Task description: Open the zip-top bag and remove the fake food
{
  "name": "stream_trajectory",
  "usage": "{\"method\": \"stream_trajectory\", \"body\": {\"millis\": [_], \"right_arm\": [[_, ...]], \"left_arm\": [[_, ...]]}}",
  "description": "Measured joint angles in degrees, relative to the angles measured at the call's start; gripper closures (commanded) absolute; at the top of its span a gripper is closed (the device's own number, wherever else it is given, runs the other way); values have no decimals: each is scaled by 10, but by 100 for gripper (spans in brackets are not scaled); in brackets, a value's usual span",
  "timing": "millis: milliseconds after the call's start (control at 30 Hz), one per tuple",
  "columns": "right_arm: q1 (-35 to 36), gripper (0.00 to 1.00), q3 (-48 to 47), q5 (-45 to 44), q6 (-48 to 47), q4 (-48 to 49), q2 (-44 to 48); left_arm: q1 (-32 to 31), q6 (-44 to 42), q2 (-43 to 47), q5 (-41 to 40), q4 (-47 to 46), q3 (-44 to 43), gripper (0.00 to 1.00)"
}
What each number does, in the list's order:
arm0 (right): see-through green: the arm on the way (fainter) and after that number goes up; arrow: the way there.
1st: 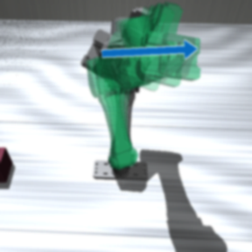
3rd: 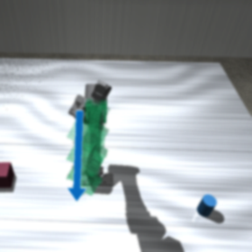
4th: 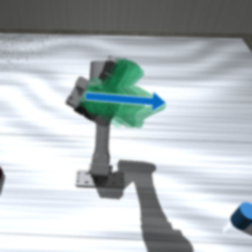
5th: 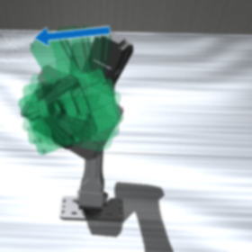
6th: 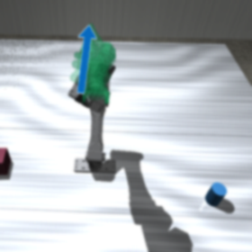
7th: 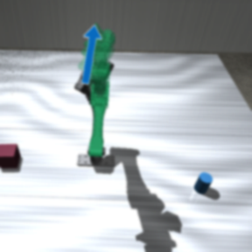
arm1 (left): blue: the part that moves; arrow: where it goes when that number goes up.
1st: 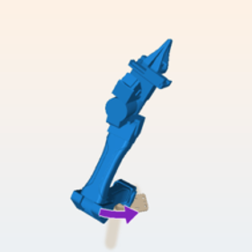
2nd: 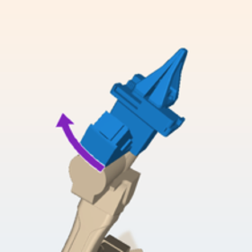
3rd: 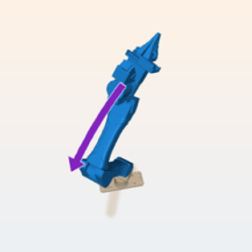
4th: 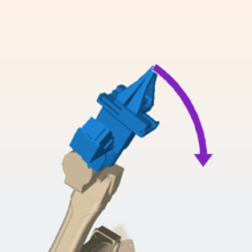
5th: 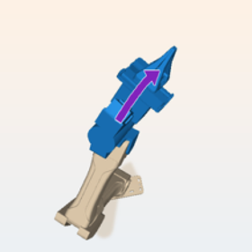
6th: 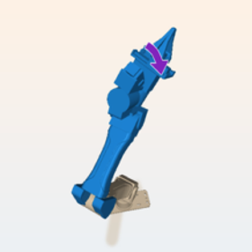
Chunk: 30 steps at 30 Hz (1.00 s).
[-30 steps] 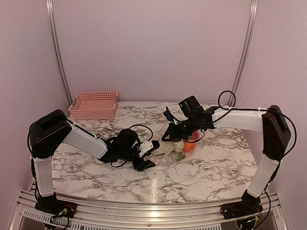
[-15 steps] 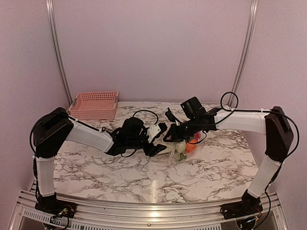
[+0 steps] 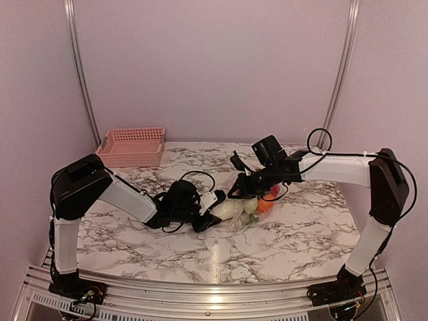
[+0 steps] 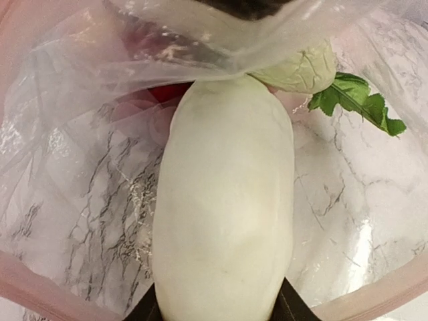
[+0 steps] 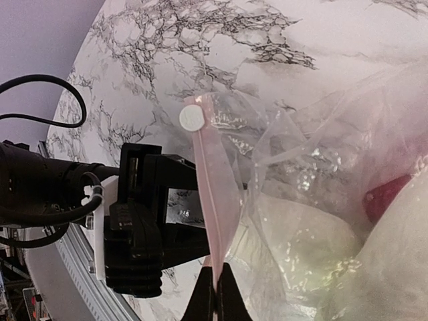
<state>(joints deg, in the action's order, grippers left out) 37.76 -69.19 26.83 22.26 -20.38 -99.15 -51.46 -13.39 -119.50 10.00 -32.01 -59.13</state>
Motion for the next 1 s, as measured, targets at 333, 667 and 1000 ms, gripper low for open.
{"method": "stream_trajectory", "body": {"millis": [333, 667, 1000], "right_arm": [[-1, 100, -1, 22, -3, 21, -11], [-2, 100, 0, 29, -2, 43, -11], [-9, 100, 32, 35, 0, 59, -11]], "left_arm": [[-11, 46, 99, -1, 74, 20, 76], [-30, 85, 180, -55, 223, 20, 77], [-64, 132, 285, -167, 390, 21, 77]]}}
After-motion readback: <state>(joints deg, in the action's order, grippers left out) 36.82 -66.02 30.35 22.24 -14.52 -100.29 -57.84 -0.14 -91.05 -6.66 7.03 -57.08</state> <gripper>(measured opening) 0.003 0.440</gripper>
